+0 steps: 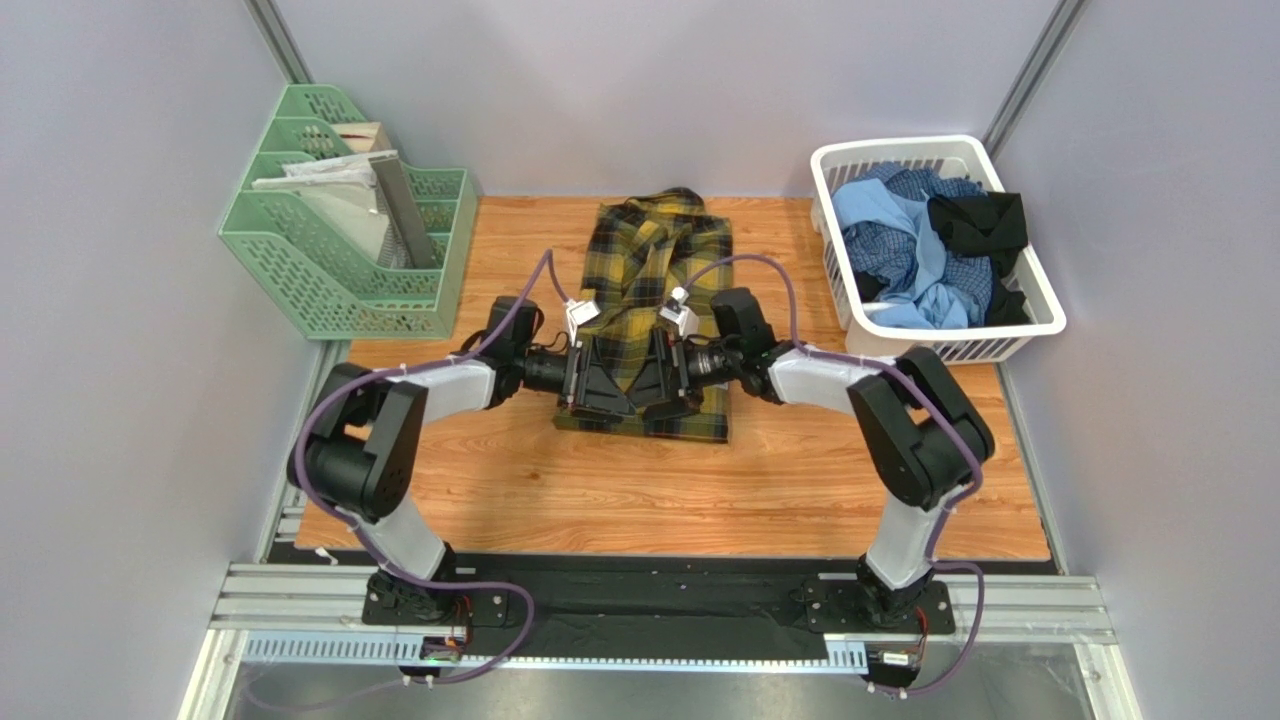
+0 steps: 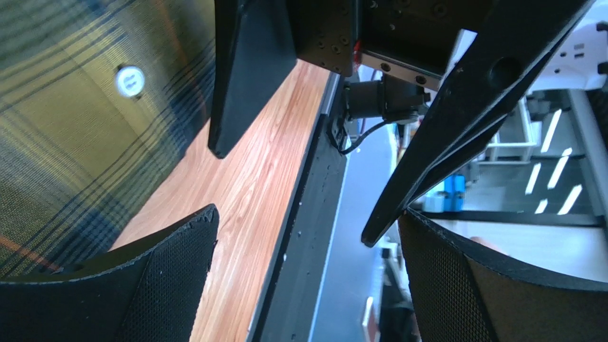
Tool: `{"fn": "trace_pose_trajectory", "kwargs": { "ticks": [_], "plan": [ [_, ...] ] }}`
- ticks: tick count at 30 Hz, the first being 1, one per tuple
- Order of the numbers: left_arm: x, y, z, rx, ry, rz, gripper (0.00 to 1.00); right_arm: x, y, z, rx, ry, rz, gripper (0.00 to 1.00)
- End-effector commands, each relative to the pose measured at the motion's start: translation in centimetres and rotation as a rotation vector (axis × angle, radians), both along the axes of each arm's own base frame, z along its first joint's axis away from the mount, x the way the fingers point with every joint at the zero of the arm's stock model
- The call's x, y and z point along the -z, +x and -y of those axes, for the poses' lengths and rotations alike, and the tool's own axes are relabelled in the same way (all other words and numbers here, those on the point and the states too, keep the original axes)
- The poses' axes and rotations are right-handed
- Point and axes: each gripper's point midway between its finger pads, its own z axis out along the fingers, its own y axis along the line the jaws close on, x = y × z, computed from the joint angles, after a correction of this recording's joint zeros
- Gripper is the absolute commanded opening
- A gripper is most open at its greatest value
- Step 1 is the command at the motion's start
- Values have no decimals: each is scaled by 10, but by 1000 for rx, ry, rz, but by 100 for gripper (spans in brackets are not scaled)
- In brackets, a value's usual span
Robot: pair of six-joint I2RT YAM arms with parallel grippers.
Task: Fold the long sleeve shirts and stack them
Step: Fold the shirt
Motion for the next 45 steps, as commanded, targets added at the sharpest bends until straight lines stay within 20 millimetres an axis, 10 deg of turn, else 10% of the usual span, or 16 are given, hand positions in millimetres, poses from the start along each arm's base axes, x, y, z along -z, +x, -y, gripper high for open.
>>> {"fn": "trace_pose_trajectory", "kwargs": {
  "ticks": [1,6,13,18,22,26,37,45],
  "plan": [
    [7,21,4,-25,-34,1,99,13,10,-5,28,91,-87,100],
    [79,34,-18,-148,96,-179,96,78,18,13,79,17,-214,100],
    [121,24,-37,-217,180,-292,96,102,3,26,31,-21,-263,100],
    [101,18,-46,-227,151,-224,95,84,-6,41,-34,-41,-205,100],
    [39,20,-37,-130,41,-49,93,15,-8,42,-96,22,-71,100],
    [1,45,-28,-133,52,111,93,-33,31,38,-71,69,84,100],
    [56,159,-7,-330,111,-87,86,47,148,55,71,-3,-1,99],
    [112,115,-17,-370,223,-356,78,96,135,61,75,-45,-123,98]
  ]
}}
